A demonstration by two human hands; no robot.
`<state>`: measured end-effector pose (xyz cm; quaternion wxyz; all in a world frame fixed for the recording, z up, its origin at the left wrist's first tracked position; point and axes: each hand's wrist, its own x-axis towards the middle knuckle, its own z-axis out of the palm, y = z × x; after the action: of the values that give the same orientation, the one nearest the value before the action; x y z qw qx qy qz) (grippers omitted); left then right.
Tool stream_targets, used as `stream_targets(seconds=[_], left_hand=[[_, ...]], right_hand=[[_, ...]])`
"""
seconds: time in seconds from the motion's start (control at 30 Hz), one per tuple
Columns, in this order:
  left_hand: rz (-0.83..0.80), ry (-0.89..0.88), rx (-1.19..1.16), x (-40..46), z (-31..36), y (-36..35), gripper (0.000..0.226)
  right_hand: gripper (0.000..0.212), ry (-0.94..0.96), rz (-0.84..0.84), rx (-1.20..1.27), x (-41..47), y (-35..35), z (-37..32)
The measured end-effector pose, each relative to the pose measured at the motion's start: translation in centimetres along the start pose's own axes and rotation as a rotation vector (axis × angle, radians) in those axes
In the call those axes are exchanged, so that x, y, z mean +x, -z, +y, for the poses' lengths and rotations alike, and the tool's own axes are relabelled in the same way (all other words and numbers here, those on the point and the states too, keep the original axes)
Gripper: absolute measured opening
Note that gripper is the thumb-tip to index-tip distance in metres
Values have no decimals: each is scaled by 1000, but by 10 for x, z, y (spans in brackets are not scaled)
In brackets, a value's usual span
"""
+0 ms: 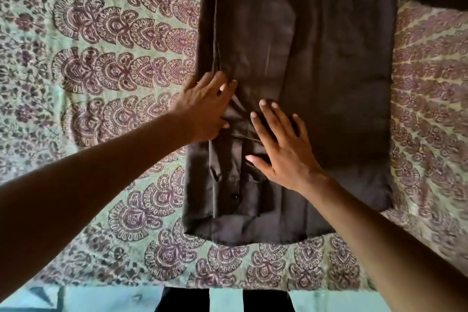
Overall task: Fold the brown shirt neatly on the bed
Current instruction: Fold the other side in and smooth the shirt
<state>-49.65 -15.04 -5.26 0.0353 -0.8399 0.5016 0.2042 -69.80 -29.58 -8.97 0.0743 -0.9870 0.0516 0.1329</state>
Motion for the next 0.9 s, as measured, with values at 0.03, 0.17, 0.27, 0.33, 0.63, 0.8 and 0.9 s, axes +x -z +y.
stream_targets(seconds=[0.03,0.17,0.27,0.33,0.63,0.8,0.9], left_hand=[[13,-4,-6,-7,0,-2,110],[-91,-26,62,-37,5,-24,150],[-113,-26,71,-49,9,-42,160],[-115,-30,57,-47,7,-45,163],[-174,-11,3,-43,7,-40,166],[-214,24,26,-43,14,-33,167],[-222,57,83,-44,22,-33,172]], right_hand=[[90,-1,-25,-18,-7,0,1],[100,-13,-116,-63,-22,1,3],[97,-21,-69,-64,-21,11,-3],[96,15,-13,-40,-18,15,-10],[109,64,-172,-80,-49,-4,-23],[89,91,-152,-39,-60,-5,-23],[83,85,-114,-18,-66,-11,-26]])
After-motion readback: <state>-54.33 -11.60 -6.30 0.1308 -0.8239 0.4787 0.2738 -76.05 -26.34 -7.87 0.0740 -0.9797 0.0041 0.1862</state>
